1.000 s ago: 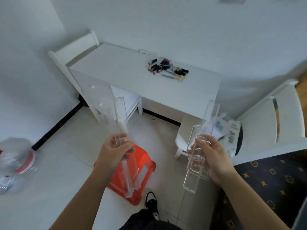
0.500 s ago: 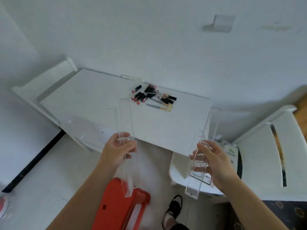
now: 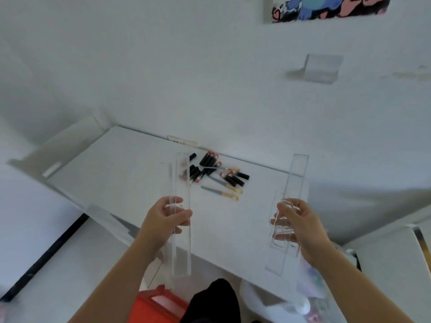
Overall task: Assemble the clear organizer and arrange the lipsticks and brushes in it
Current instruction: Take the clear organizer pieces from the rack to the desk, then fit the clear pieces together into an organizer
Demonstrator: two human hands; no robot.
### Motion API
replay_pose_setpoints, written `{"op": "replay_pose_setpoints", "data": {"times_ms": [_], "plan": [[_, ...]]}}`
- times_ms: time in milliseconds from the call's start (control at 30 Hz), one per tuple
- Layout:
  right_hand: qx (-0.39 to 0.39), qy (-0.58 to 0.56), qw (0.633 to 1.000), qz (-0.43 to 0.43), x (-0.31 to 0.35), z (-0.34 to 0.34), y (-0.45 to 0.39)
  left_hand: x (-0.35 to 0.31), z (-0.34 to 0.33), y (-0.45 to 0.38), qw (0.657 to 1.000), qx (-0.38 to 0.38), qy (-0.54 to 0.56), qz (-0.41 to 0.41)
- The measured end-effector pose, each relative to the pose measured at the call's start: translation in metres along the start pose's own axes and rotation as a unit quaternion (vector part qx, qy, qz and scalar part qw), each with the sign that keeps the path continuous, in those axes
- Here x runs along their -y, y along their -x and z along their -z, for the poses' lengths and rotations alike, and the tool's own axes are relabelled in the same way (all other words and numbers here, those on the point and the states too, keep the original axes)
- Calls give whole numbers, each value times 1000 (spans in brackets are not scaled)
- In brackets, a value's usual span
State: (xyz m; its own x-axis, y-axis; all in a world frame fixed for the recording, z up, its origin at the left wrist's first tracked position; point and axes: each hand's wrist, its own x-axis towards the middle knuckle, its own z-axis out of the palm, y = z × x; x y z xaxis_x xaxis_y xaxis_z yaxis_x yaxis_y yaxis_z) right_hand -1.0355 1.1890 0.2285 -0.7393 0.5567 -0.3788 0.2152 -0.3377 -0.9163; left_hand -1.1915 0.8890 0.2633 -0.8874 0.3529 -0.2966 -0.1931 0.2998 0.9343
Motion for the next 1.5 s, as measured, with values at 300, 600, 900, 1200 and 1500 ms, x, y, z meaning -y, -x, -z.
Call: {"op": "replay_pose_setpoints", "data": {"times_ms": [300, 600, 900, 1200, 1500], "plan": [[-26, 21, 999, -40, -17, -12, -47, -5, 7, -75, 993, 12, -115, 15], [-88, 42, 991, -87, -34, -52, -91, 2, 16, -201, 966, 87, -242, -1], [-163, 78, 976, -125, -50, -107, -130, 26, 55, -295, 951, 140, -268, -57], [-186, 212, 955, -92, -47, -118, -145, 42, 51, -325, 939, 127, -316, -56], [-194, 313, 929, -37, -60, -116, -157, 46, 47, -324, 945, 87, -308, -69]]}}
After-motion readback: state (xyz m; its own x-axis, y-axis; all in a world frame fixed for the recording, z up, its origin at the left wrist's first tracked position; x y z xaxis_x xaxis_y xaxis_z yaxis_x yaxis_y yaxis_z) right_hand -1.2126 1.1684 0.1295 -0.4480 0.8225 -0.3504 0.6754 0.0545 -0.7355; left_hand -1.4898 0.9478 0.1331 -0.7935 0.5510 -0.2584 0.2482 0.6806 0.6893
